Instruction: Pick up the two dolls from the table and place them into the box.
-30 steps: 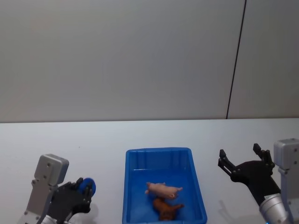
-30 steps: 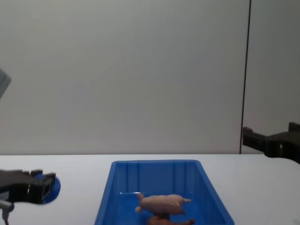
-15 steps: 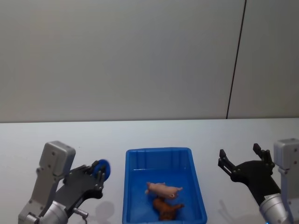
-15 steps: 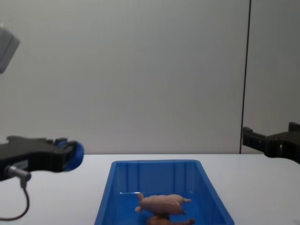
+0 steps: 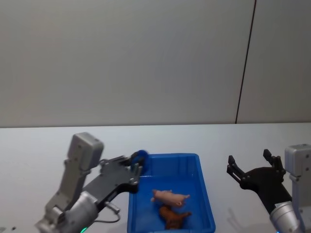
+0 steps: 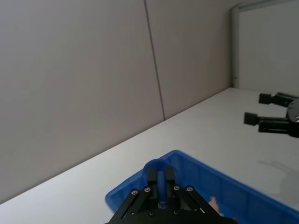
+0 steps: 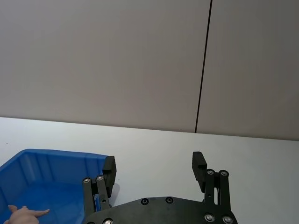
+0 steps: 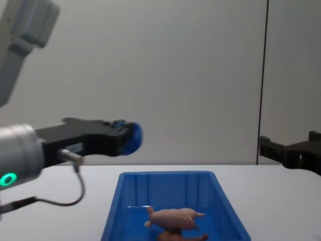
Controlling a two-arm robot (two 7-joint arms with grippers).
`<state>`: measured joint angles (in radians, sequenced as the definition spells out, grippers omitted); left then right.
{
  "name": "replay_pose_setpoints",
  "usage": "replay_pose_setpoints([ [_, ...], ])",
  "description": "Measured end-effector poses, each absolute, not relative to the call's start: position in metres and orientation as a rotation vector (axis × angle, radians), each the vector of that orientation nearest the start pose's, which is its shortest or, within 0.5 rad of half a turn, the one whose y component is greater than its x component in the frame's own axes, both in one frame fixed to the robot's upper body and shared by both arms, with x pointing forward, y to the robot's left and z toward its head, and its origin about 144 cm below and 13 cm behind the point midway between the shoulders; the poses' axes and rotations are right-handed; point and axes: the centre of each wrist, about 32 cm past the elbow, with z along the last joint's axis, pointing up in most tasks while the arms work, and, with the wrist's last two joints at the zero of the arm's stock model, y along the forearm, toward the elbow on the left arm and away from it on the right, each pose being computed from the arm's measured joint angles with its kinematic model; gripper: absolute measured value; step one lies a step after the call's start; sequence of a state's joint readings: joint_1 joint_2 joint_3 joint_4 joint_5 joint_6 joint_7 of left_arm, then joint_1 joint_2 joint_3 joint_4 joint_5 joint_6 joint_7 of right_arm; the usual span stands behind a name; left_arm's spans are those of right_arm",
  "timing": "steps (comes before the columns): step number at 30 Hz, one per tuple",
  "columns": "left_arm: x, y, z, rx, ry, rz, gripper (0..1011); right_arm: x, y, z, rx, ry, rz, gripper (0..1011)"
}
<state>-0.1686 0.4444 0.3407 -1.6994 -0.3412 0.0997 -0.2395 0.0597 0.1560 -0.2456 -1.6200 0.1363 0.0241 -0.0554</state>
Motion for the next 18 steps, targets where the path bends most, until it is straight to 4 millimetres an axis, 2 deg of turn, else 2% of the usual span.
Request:
replay_pose_setpoints([
  [3,0.490,0.231,1.217,0.050,-0.136,0.939,123,0.467,-0.192,1.168,0.020,-0.055,-1.376,1001],
  [9,0.503,0.216,1.218,0.036,-0.148,0.878,280,0.467,-0.192,1.168,0.020,-0.055,-1.376,1001],
  [11,0.505,0.214,1.218,0.036,-0.150,0.871,386,0.467,-0.192,1.168,0.020,-0.055,-1.377,1001],
  [18,0.513,0.207,1.218,0.043,-0.159,0.845,603,0.467,-0.192,1.168,0.020,-0.055,-1.377,1001],
])
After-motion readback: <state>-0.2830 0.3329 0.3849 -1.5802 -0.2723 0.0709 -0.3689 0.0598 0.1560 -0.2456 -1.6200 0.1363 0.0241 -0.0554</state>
